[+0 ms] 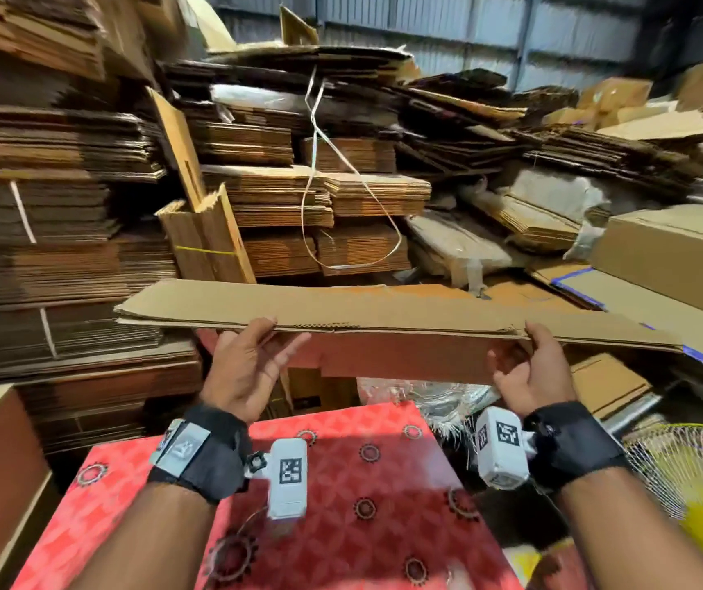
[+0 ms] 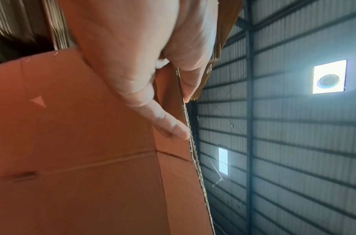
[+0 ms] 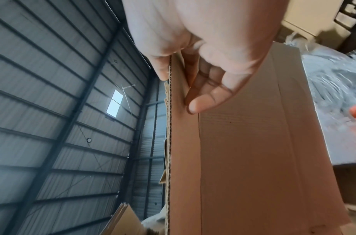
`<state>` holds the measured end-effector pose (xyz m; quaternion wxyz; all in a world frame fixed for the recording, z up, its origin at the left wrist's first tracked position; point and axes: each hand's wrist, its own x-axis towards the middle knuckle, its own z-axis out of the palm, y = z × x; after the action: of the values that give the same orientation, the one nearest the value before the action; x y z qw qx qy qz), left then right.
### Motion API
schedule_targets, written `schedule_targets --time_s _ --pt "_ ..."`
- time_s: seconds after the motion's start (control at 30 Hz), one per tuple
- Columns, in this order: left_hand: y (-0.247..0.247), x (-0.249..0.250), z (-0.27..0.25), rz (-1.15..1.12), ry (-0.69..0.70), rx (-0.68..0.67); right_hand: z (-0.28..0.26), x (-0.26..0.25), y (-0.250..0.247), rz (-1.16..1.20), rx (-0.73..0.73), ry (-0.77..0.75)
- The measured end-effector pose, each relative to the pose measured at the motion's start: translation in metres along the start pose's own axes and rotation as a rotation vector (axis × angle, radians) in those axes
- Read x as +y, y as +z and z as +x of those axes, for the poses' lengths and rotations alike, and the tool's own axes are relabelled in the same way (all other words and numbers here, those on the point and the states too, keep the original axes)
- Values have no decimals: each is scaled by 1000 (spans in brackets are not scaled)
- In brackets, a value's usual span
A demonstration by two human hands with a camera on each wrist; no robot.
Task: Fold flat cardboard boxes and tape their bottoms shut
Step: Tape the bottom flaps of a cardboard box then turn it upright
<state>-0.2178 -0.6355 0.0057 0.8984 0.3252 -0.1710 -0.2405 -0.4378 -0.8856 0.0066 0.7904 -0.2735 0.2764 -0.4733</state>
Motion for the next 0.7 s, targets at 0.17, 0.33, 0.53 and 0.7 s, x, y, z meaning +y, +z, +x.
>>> schedule_targets --time_s 0.17,0.33,0.53,0.7 --pt "42 -67 54 -28 -79 -38 77 -33 -17 26 48 -45" --pt "58 -132 137 -10 -104 -7 188 -46 -17 33 18 -11" --pt "59 -192 228 -66 -25 90 336 -38 -7 70 -136 143" --pt "46 -254 281 165 -12 418 434 6 -15 -119 -62 252"
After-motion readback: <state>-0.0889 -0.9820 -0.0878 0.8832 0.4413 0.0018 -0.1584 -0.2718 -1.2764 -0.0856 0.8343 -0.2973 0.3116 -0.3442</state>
